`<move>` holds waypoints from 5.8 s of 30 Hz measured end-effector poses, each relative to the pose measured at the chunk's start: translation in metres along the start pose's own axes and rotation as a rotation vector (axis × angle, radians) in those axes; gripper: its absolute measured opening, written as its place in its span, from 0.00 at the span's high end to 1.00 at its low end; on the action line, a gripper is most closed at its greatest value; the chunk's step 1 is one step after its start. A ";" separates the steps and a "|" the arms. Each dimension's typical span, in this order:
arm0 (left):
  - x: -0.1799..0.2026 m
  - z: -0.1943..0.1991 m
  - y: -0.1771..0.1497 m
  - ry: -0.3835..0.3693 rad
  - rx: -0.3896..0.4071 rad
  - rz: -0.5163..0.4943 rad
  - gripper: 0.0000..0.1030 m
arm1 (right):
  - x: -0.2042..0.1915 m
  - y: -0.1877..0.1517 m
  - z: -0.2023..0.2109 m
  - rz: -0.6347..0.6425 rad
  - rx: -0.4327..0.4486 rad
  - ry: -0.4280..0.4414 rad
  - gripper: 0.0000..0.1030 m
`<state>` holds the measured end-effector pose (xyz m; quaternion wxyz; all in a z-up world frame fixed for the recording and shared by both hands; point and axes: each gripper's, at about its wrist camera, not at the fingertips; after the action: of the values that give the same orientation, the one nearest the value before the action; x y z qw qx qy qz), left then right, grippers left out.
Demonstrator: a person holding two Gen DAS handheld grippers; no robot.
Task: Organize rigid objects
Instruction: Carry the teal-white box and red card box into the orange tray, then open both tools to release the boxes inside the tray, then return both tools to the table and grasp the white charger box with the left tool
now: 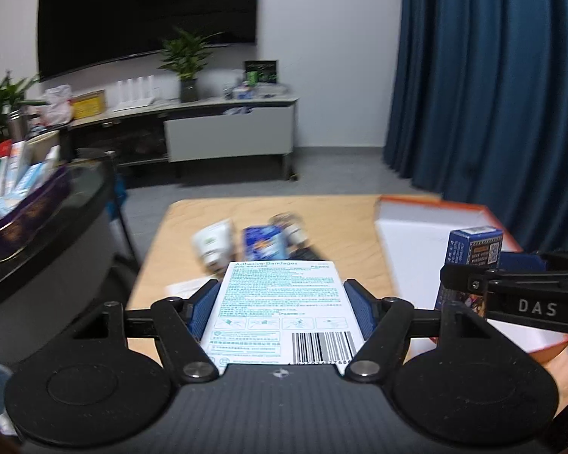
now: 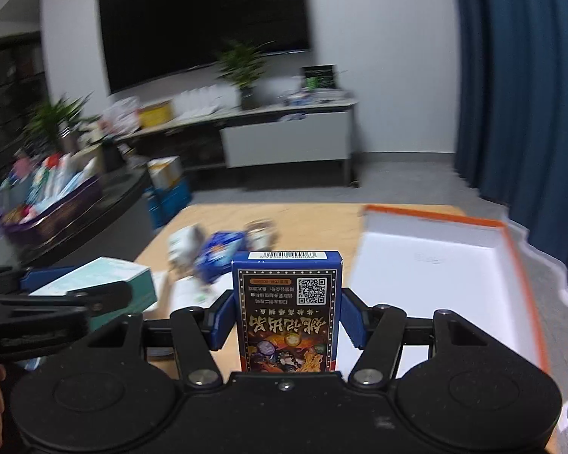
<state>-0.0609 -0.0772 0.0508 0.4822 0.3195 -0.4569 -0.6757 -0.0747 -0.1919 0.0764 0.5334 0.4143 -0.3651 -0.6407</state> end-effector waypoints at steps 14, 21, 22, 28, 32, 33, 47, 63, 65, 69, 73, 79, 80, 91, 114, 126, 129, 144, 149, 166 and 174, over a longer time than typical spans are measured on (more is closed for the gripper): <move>0.076 -0.072 0.025 -0.146 -0.008 -0.030 0.31 | 0.110 0.024 -0.019 -0.025 0.029 -0.186 0.32; 0.110 -0.110 0.046 -0.178 -0.008 -0.044 0.31 | 0.149 0.040 -0.040 -0.038 0.042 -0.225 0.32; 0.114 -0.115 0.048 -0.184 -0.006 -0.046 0.31 | 0.156 0.042 -0.044 -0.041 0.044 -0.225 0.32; 0.126 -0.144 0.052 -0.182 -0.014 -0.049 0.31 | 0.182 0.047 -0.065 -0.061 0.043 -0.219 0.32; 0.126 -0.157 0.051 -0.162 -0.034 -0.049 0.31 | 0.194 0.048 -0.082 -0.077 0.035 -0.218 0.32; 0.126 -0.161 0.051 -0.159 -0.040 -0.047 0.31 | 0.195 0.047 -0.085 -0.077 0.033 -0.219 0.32; 0.129 -0.186 0.046 -0.133 -0.131 -0.093 0.31 | 0.204 0.041 -0.124 -0.040 -0.055 -0.205 0.32; 0.122 -0.185 0.043 -0.098 -0.129 -0.115 0.30 | 0.201 0.033 -0.143 -0.028 -0.112 -0.189 0.32; 0.121 -0.188 0.041 -0.102 -0.140 -0.103 0.30 | 0.199 0.034 -0.144 -0.019 -0.113 -0.187 0.32; 0.118 -0.196 0.039 -0.116 -0.157 -0.084 0.30 | 0.198 0.034 -0.146 -0.010 -0.108 -0.189 0.32; 0.112 -0.205 0.038 -0.119 -0.177 -0.045 0.30 | 0.198 0.033 -0.151 -0.014 -0.123 -0.190 0.32; 0.118 -0.210 0.038 -0.150 -0.169 -0.059 0.31 | 0.200 0.032 -0.157 -0.015 -0.121 -0.196 0.32; 0.120 -0.211 0.038 -0.156 -0.168 -0.059 0.31 | 0.200 0.033 -0.157 -0.014 -0.121 -0.198 0.32; 0.135 -0.222 0.032 -0.199 -0.175 -0.062 0.31 | 0.203 0.033 -0.161 -0.012 -0.112 -0.230 0.32; 0.135 -0.240 0.023 -0.229 -0.195 -0.003 0.30 | 0.206 0.030 -0.166 -0.056 -0.098 -0.259 0.26; 0.132 -0.216 0.033 -0.229 -0.179 0.013 0.05 | 0.211 0.040 -0.143 -0.085 0.020 -0.289 0.24; 0.125 -0.196 0.040 -0.190 -0.174 0.016 0.03 | 0.208 0.042 -0.133 -0.076 0.040 -0.277 0.24; 0.077 -0.115 0.024 -0.134 -0.194 0.038 0.00 | 0.155 0.019 -0.063 -0.098 -0.021 -0.247 0.14; 0.055 -0.088 0.015 -0.106 -0.180 0.052 0.00 | 0.121 0.013 -0.049 -0.080 -0.039 -0.210 0.14; -0.056 -0.026 -0.014 0.123 -0.176 0.138 0.00 | 0.004 -0.010 -0.040 -0.010 -0.084 -0.018 0.14; -0.088 -0.014 -0.026 0.171 -0.182 0.184 0.00 | -0.026 -0.020 -0.033 0.038 -0.093 0.021 0.14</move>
<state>-0.0293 0.0046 0.0207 0.6060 0.2876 -0.3784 -0.6378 -0.0499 -0.1636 0.0495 0.5679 0.3890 -0.3372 -0.6423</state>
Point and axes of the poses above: each gripper's, at about its wrist camera, not at the fingertips, and z roughly against the way its jaws point, x to its right, y to its top, and after that the axes turned 10 degrees about x, right-handed
